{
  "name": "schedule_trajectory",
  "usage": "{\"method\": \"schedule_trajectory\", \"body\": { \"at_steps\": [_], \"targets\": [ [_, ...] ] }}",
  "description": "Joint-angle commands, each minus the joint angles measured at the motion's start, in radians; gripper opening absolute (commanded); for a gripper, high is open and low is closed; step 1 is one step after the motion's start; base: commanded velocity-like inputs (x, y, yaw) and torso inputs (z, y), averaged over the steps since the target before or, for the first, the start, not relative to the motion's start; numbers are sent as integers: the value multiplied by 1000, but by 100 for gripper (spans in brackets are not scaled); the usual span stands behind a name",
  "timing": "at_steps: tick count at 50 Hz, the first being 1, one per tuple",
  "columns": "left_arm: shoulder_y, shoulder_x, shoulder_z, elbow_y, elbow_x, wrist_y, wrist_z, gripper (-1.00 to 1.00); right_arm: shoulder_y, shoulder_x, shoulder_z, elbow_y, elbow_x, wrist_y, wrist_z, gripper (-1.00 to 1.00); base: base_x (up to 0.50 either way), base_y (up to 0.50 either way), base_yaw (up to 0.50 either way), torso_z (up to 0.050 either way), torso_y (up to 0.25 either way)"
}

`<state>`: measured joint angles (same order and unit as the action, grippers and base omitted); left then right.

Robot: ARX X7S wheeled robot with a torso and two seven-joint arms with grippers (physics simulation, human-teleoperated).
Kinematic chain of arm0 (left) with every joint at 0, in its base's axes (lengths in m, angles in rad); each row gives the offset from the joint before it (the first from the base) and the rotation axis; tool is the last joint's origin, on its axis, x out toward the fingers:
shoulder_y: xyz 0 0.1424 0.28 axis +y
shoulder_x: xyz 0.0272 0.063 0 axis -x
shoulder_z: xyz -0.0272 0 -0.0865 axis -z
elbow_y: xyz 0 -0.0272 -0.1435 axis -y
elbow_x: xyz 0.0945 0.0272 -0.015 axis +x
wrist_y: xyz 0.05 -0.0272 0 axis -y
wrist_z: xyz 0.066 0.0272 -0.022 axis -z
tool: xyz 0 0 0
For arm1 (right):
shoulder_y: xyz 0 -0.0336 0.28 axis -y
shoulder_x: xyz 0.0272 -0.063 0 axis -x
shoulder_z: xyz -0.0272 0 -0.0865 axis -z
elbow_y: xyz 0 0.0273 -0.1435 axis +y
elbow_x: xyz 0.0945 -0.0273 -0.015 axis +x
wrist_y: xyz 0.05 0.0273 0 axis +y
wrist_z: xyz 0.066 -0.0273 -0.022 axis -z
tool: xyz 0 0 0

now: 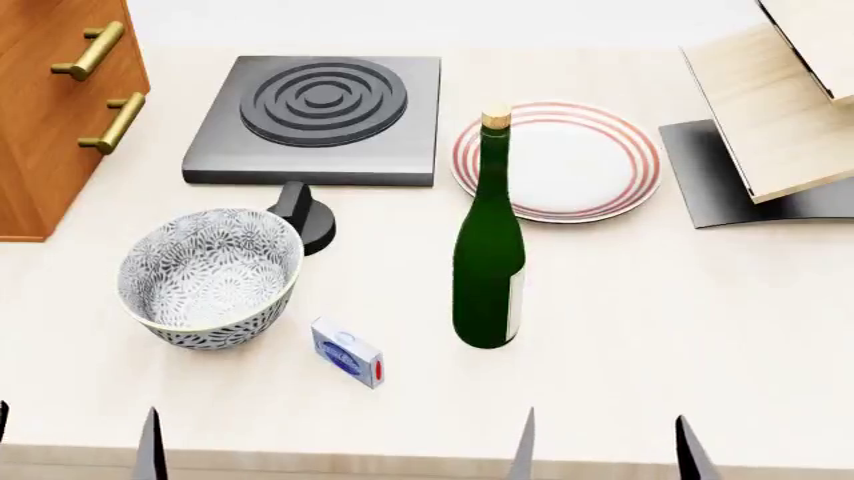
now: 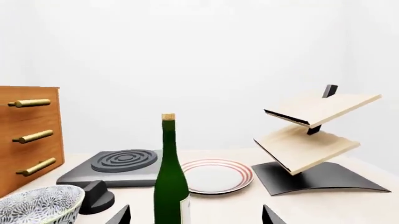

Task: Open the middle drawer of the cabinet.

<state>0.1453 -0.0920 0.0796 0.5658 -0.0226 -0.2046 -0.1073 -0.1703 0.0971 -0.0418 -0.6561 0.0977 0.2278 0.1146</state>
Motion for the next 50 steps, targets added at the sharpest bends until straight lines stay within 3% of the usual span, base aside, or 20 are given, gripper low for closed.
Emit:
{"method": "schedule_trajectory", "body": {
  "at_steps": [1,10,29,50],
  "targets": [
    [49,-21,11,163,-5,-40,-27,100,-44,28,-18,-142,17,26,15,100,0,0,0,0,0],
    [49,-34,15,168,-16,-36,-39,100,-41,45,-29,-151,30,41,19,100,29,0,0,0,0],
    [45,-56,36,163,-24,-34,-60,100,-45,63,-41,-161,25,33,48,100,497,0,0,0,0],
    [44,-73,50,160,-36,-35,-82,100,-43,78,-48,-171,31,53,82,100,40,493,0,0,0]
  ]
}}
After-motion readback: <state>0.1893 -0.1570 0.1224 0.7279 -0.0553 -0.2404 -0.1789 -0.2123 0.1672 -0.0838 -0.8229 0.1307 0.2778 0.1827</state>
